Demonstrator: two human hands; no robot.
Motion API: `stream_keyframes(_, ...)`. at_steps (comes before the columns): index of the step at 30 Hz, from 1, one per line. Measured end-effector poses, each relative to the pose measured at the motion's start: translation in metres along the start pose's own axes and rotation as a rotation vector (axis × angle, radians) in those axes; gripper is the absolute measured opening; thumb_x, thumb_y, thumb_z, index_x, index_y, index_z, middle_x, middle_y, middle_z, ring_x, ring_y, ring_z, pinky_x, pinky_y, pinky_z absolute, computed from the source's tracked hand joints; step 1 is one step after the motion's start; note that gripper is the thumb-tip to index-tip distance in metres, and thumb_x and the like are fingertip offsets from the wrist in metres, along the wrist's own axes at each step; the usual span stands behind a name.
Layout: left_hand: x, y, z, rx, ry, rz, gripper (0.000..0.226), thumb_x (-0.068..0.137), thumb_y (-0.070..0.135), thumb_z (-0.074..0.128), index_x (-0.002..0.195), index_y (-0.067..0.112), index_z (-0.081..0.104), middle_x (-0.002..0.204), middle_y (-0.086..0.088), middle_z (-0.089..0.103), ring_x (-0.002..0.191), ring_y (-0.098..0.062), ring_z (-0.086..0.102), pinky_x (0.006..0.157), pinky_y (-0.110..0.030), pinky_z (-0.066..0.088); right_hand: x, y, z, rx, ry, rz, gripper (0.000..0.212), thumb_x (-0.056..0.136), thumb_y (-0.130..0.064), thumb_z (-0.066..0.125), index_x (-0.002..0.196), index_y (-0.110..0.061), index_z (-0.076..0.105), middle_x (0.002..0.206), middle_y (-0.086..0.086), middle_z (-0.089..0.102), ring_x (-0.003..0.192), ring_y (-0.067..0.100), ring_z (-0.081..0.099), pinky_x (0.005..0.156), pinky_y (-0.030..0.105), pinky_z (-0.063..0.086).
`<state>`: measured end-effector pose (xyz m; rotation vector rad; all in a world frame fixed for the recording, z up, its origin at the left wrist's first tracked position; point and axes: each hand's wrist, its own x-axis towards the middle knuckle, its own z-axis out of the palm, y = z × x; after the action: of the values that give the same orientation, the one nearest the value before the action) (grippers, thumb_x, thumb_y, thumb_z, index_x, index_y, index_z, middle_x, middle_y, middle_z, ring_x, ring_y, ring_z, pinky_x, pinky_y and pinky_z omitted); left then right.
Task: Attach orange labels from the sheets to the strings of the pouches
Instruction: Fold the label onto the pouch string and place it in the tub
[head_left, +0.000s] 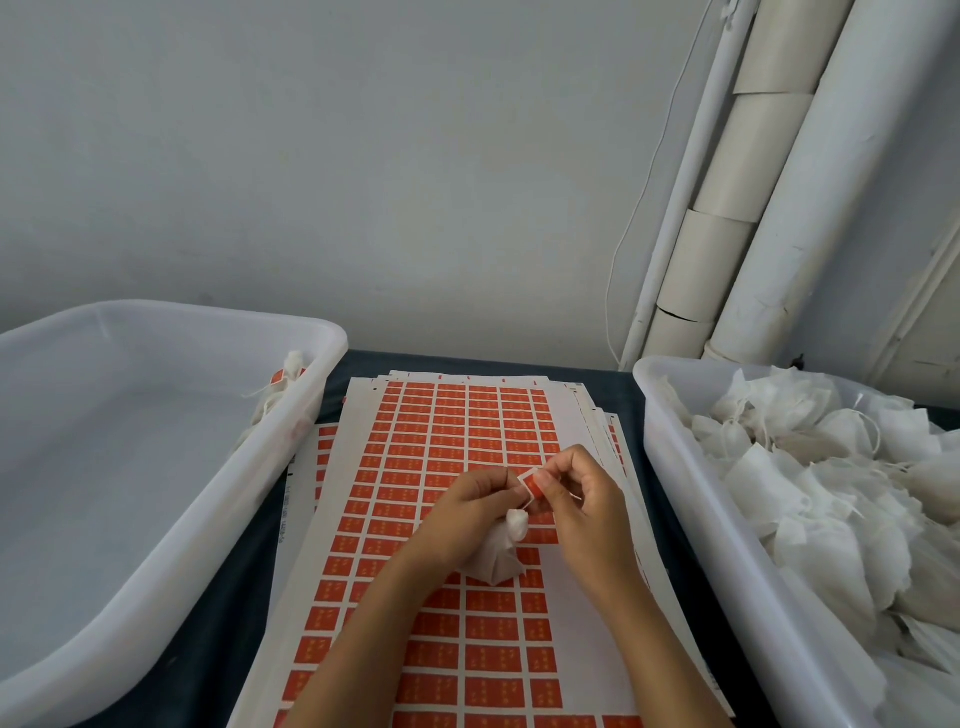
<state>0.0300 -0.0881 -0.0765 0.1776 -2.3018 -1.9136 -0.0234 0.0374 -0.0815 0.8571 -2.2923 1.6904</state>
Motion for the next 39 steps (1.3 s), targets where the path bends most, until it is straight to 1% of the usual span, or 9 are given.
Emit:
stream_keyframes(6, -0.0015, 0.0037, -0.0004, -0.013, 0.007, 0.038, 0.026, 0.096, 0.016, 0.05, 0.074, 0.017, 0.064, 0.07, 0.005, 0.063, 0.06, 0.001, 0.057, 0.059, -0.006, 0.046, -0.0007, 0.0003, 0.0013, 0.005, 0.001, 0.003, 0.013, 0.09, -0.024, 0.057, 0.08, -0.03, 0.053, 0.082, -0.016, 0.061, 0.084, -0.006, 0.059, 0.066, 0.006, 0.048)
stream_keyframes(8, -0.0035, 0.0064, 0.0005, -0.003, -0.022, 0.055, 0.025, 0.096, 0.017, 0.05, 0.078, 0.017, 0.066, 0.074, 0.006, 0.067, 0.068, -0.004, 0.062, 0.066, -0.009, 0.049, -0.001, -0.0009, 0.002, -0.008, -0.003, -0.018, 0.015, 0.09, -0.023, 0.057, 0.079, -0.031, 0.052, 0.082, -0.018, 0.061, 0.084, -0.007, 0.058, 0.065, 0.005, 0.047)
stream_keyframes(11, -0.0037, 0.0068, 0.0023, 0.024, -0.014, 0.076, 0.023, 0.096, 0.015, 0.048, 0.088, 0.007, 0.068, 0.089, -0.009, 0.069, 0.086, -0.022, 0.065, 0.08, -0.025, 0.052, -0.0012, -0.0008, 0.002, -0.042, -0.011, -0.047, 0.018, 0.09, -0.021, 0.058, 0.078, -0.032, 0.05, 0.081, -0.02, 0.059, 0.085, -0.01, 0.058, 0.064, 0.002, 0.045)
stream_keyframes(18, -0.001, 0.0021, 0.0023, 0.014, 0.014, 0.092, 0.024, 0.096, 0.012, 0.048, 0.09, -0.005, 0.064, 0.093, -0.022, 0.065, 0.089, -0.035, 0.061, 0.076, -0.025, 0.05, -0.0008, -0.0008, 0.0017, -0.059, 0.017, -0.03, 0.018, 0.09, -0.021, 0.057, 0.078, -0.031, 0.049, 0.082, -0.02, 0.059, 0.079, 0.001, 0.061, 0.067, 0.006, 0.048)
stream_keyframes(21, -0.0011, 0.0011, 0.0028, 0.0, 0.006, 0.092, 0.023, 0.096, 0.013, 0.049, 0.088, -0.003, 0.064, 0.09, -0.019, 0.065, 0.083, -0.028, 0.062, 0.07, -0.017, 0.05, -0.0008, -0.0016, 0.0014, -0.064, 0.019, -0.04, 0.017, 0.091, -0.019, 0.057, 0.079, -0.029, 0.049, 0.081, -0.018, 0.059, 0.078, 0.003, 0.061, 0.067, 0.007, 0.049)
stream_keyframes(24, -0.0016, 0.0021, 0.0032, -0.02, -0.008, 0.095, 0.023, 0.096, 0.013, 0.05, 0.08, 0.008, 0.065, 0.077, -0.002, 0.065, 0.069, -0.006, 0.06, 0.064, -0.008, 0.048, -0.0004, -0.002, 0.0008, -0.07, 0.011, -0.049, 0.017, 0.09, -0.017, 0.057, 0.079, -0.027, 0.05, 0.081, -0.016, 0.059, 0.079, 0.003, 0.061, 0.07, 0.008, 0.049)
stream_keyframes(26, -0.0016, 0.0019, 0.0035, -0.031, -0.012, 0.093, 0.023, 0.095, 0.013, 0.05, 0.077, 0.011, 0.064, 0.072, 0.006, 0.064, 0.066, -0.001, 0.058, 0.062, -0.007, 0.046, 0.0001, -0.0021, 0.0005, -0.07, 0.011, -0.05, 0.016, 0.09, -0.014, 0.057, 0.08, -0.024, 0.051, 0.08, -0.014, 0.059, 0.078, 0.003, 0.061, 0.07, 0.009, 0.049)
stream_keyframes(33, -0.0016, 0.0017, 0.0033, -0.043, -0.014, 0.123, 0.021, 0.095, 0.011, 0.05, 0.081, 0.005, 0.064, 0.075, 0.002, 0.065, 0.069, -0.004, 0.06, 0.066, -0.009, 0.048, -0.0004, -0.0032, 0.002, -0.078, 0.028, -0.061, 0.019, 0.09, -0.013, 0.058, 0.078, -0.026, 0.05, 0.079, -0.014, 0.059, 0.078, 0.003, 0.061, 0.069, 0.008, 0.049)
stream_keyframes(39, -0.0038, 0.0024, 0.0001, -0.114, -0.005, 0.084, 0.031, 0.096, 0.012, 0.045, 0.075, 0.002, 0.066, 0.07, -0.007, 0.062, 0.061, -0.007, 0.056, 0.062, -0.011, 0.047, -0.0025, -0.0054, 0.0036, -0.079, 0.016, -0.129, 0.026, 0.089, -0.012, 0.059, 0.076, -0.032, 0.048, 0.078, -0.017, 0.058, 0.084, -0.006, 0.057, 0.066, 0.003, 0.046)
